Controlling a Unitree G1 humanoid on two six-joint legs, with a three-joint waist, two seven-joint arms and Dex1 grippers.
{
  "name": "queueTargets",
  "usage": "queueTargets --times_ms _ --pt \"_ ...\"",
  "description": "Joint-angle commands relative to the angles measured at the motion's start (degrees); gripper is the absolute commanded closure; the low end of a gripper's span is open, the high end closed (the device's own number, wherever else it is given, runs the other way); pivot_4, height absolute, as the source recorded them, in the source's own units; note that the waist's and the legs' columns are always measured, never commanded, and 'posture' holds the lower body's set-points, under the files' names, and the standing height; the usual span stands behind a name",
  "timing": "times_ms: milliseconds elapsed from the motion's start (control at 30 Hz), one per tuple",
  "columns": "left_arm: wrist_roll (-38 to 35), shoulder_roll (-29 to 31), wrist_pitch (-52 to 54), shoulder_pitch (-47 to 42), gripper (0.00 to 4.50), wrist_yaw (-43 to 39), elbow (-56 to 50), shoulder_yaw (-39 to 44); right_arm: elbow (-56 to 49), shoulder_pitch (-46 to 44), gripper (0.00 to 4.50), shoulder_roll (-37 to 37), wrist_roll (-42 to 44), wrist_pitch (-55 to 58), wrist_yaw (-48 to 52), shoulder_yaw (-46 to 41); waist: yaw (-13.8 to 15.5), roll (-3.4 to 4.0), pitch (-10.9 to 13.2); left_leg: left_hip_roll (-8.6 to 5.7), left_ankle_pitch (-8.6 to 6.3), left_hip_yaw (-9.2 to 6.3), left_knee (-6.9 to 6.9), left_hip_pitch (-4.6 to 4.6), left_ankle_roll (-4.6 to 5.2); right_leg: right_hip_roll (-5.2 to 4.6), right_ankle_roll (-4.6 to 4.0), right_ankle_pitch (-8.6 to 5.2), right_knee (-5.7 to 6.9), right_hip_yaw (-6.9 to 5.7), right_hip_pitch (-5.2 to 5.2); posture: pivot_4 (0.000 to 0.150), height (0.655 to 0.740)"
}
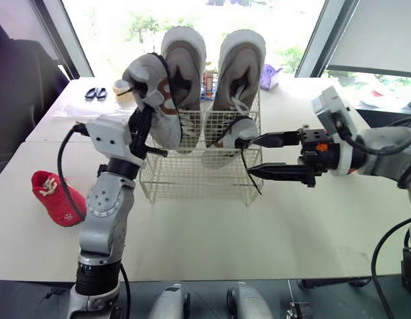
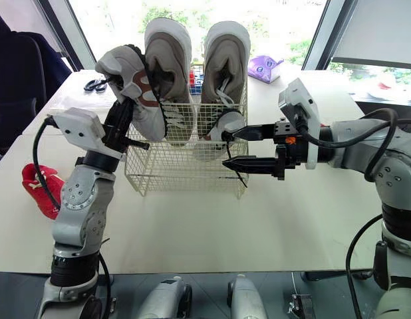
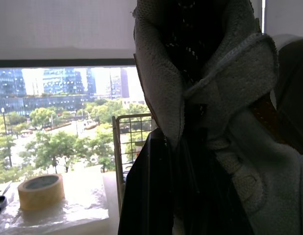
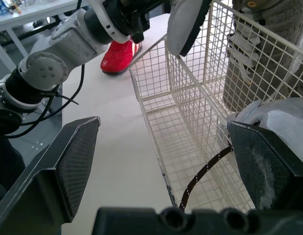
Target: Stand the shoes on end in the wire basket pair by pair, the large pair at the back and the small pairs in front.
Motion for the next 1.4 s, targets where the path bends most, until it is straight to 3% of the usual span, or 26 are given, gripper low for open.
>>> queueTargets --times_ms 33,300,567,667,767,1033,1167,1300,1400 --pt "0.92 0.02 1.30 2.96 4.49 -0.46 0.62 -0.36 -1.95 0.47 0.00 -0.06 2.25 0.36 -1.61 -2.73 0.00 0.02 -0.05 0.00 -0.01 0.00 0.00 0.02 0.02 0.00 0.00 0.00 0.00 0.00 0.02 0.150 0.7400" --pt "8.39 0.93 -3.49 6.91 4.49 1.28 -2.05 -1.88 -0.96 1.08 0.00 1.60 2.11 -1.47 -2.68 -1.19 -0.13 0.05 -0.07 0.01 -0.02 -0.01 0.00 0.00 0.03 0.01 0.00 0.00 0.00 -0.02 0.00 0.150 0.7400" --pt "4.59 -1.33 -0.39 9.90 4.49 -0.36 -2.24 -0.94 0.26 0.89 0.00 1.38 0.67 -3.29 -0.83 0.09 -0.21 0.05 -0.08 0.03 -0.04 -0.01 -0.02 0.00 0.06 0.01 0.00 0.00 -0.04 -0.01 0.00 0.150 0.7400" --pt "-4.61 -2.95 6.12 10.07 3.41 -0.29 -5.07 2.66 0.17 1.90 0.00 1.50 -0.20 -4.25 -0.22 0.63 -0.15 0.05 -0.08 0.03 -0.04 -0.02 -0.02 0.01 0.06 0.00 0.00 0.00 -0.05 -0.01 0.00 0.150 0.7400" --pt "-13.77 -2.74 13.48 10.28 2.05 -0.60 -8.56 5.41 0.02 2.75 0.00 1.63 -0.55 -4.84 0.09 0.77 -0.14 0.05 -0.08 0.03 -0.04 -0.03 -0.02 0.00 0.06 0.00 0.00 0.00 -0.04 -0.01 0.00 0.150 0.7400" --pt "-43.40 7.00 32.67 15.51 2.05 -0.75 -14.94 17.50 0.58 4.62 0.00 2.43 -2.33 -6.82 0.61 1.19 -0.35 0.07 -0.06 0.06 -0.04 -0.05 -0.02 0.02 0.05 0.04 0.00 -0.01 -0.01 -0.03 -0.01 0.150 0.7400" --pt "-56.85 12.76 36.17 17.73 2.05 -0.50 -14.18 22.96 0.95 5.08 0.00 2.52 -2.98 -7.32 0.76 1.48 -0.23 0.07 -0.06 0.07 -0.04 -0.08 -0.02 0.02 0.05 0.02 -0.01 -0.02 -0.02 -0.03 -0.01 0.150 0.7400" --pt "-65.42 17.08 37.01 20.33 2.05 -3.17 -11.50 26.85 1.13 5.62 0.00 2.34 -3.45 -7.19 0.83 1.54 -0.20 0.07 -0.06 0.05 -0.04 -0.08 -0.02 0.01 0.05 -0.01 -0.02 -0.02 -0.07 -0.03 0.01 0.150 0.7400" --pt "-71.56 20.12 37.31 22.06 1.16 -6.54 -9.23 29.71 1.82 6.36 0.00 1.83 -3.47 -6.83 0.62 0.54 -0.24 0.08 -0.05 0.05 -0.04 -0.08 -0.04 0.01 0.04 0.00 -0.04 -0.03 -0.10 -0.03 0.00 0.150 0.7400"
